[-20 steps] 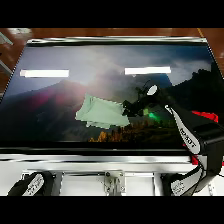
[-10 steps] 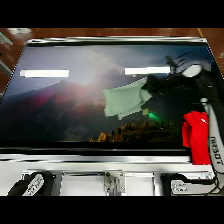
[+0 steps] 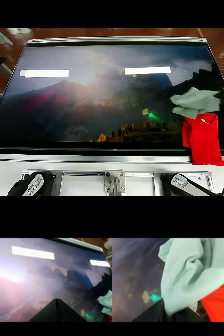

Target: Fold the shirts.

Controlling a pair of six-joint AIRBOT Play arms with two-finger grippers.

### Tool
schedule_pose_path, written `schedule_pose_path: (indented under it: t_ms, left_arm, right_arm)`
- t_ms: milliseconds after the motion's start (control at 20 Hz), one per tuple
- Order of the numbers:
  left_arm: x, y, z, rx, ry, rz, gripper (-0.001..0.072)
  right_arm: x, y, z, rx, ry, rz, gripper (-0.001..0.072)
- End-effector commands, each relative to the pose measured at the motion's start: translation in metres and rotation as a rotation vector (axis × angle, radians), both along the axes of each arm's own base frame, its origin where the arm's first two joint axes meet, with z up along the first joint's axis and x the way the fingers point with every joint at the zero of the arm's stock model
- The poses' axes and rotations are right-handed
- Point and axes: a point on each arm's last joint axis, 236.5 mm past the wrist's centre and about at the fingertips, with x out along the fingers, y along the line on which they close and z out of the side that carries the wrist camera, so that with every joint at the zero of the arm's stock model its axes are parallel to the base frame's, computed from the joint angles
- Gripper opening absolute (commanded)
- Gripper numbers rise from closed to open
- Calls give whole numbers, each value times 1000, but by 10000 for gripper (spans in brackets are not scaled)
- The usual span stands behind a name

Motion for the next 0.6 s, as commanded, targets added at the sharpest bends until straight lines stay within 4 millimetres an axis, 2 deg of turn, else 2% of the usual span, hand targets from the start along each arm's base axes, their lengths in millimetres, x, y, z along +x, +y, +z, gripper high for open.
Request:
schedule_pose_path:
  t_ms: [0, 200, 300, 400, 550]
  left_arm:
    - [1, 0, -22, -37, 67, -1, 33]
    - [1, 0, -34, -49, 95, -3, 33]
    - [1, 0, -34, -49, 95, -2, 33]
    - [2, 0, -34, -50, 93, -1, 33]
    - [2, 0, -34, -50, 93, -1, 33]
  right_arm:
    - [-69, -48, -10, -10, 147, -147, 58]
    - [-131, -66, -22, 7, 329, -238, 58]
    - [-147, -68, -24, 42, 356, -284, 58]
    - [-167, -63, -34, 48, 408, -284, 57]
    - [-210, -47, -66, 49, 525, -305, 57]
